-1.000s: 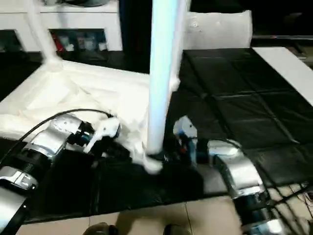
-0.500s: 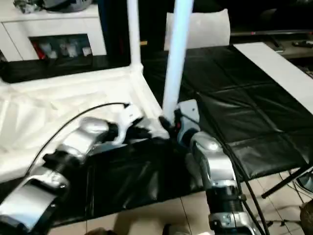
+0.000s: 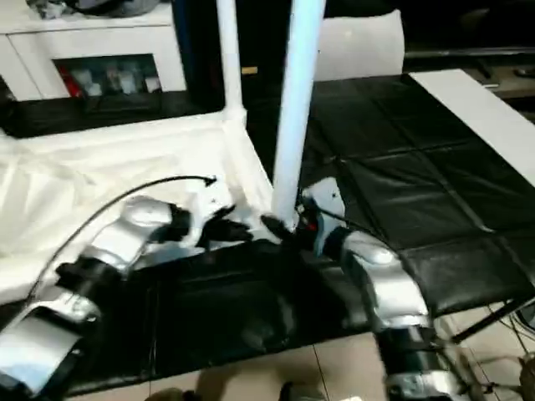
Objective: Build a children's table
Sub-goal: Rotate leg to tighten
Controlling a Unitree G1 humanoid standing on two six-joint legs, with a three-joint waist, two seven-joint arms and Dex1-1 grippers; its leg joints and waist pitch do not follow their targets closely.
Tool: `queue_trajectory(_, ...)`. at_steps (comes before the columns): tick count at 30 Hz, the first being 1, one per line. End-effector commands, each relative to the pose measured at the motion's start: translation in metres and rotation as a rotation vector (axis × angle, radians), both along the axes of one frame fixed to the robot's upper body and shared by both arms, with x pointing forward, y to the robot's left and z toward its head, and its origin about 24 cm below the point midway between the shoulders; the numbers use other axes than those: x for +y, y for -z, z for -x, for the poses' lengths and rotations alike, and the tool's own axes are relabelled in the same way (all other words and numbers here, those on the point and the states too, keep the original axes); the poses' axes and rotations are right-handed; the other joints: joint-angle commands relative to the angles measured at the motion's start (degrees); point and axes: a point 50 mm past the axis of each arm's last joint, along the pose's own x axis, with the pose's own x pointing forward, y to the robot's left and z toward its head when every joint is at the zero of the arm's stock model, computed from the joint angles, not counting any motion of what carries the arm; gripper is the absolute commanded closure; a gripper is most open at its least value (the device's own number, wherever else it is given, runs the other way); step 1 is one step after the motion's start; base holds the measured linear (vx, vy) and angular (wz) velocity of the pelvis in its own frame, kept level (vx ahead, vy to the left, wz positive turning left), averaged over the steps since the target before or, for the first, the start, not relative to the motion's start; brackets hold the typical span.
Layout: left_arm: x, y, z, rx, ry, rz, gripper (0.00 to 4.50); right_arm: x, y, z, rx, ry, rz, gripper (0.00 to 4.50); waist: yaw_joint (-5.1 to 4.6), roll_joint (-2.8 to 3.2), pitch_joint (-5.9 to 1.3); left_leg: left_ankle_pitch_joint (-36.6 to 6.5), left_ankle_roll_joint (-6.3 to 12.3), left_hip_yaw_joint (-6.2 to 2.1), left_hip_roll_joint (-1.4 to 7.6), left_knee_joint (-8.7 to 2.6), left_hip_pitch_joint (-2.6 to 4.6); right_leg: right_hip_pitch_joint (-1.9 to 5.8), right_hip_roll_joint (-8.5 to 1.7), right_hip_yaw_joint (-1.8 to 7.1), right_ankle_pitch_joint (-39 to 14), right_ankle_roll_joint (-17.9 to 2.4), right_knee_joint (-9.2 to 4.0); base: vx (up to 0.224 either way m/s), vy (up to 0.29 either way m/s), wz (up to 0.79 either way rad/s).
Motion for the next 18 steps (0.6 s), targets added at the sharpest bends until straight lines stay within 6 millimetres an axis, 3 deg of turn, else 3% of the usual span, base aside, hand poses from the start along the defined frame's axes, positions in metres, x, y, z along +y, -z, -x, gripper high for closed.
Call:
queue_trajectory(1, -0.010, -0.010, 0.005, -0.045, 0.140, 0.037, 4.50, 0.008, -0.009, 0.004, -0.039, -0.120, -0.014, 0.35, 0.18, -0.50, -4.32, -11.5, 5.26, -0.63, 2.57, -3.78, 0.19, 3.47, -3.33, 3.37, -18.2, -11.2, -4.05, 0.000, 0.000, 0.00)
queue_trajectory(4, -0.002, -0.010, 0.010, -0.026, 0.227, 0.026, 4.50, -0.001, -0.012, 0.006, -0.048, -0.193, 0.022, 0.05, 0.79, -0.49, -4.17, -12.3, 4.48, -0.43, 2.73, -3.84, 0.73, 3.14, -3.29, 3.55, -17.7, -12.1, -4.05, 0.000, 0.000, 0.00)
queue_trajectory(9, 0.007, -0.011, 0.014, 0.001, 0.351, -0.016, 4.50, -0.008, -0.017, 0.012, -0.015, -0.360, 0.004, 0.05, 1.95, -0.58, -4.20, -12.7, 4.24, -0.28, 2.93, -3.90, 0.73, 3.36, -3.36, 3.56, -17.9, -12.2, -3.70, 0.000, 0.000, 0.00)
queue_trajectory(18, 0.011, -0.013, 0.018, 0.031, 0.501, -0.067, 4.50, -0.005, -0.013, 0.019, 0.037, -0.543, 0.040, 0.97, 3.23, -0.88, -4.16, -12.9, 3.05, -0.14, 3.07, -4.03, 0.93, 3.07, -3.61, 3.78, -20.2, -11.4, -3.84, 0.000, 0.000, 0.00)
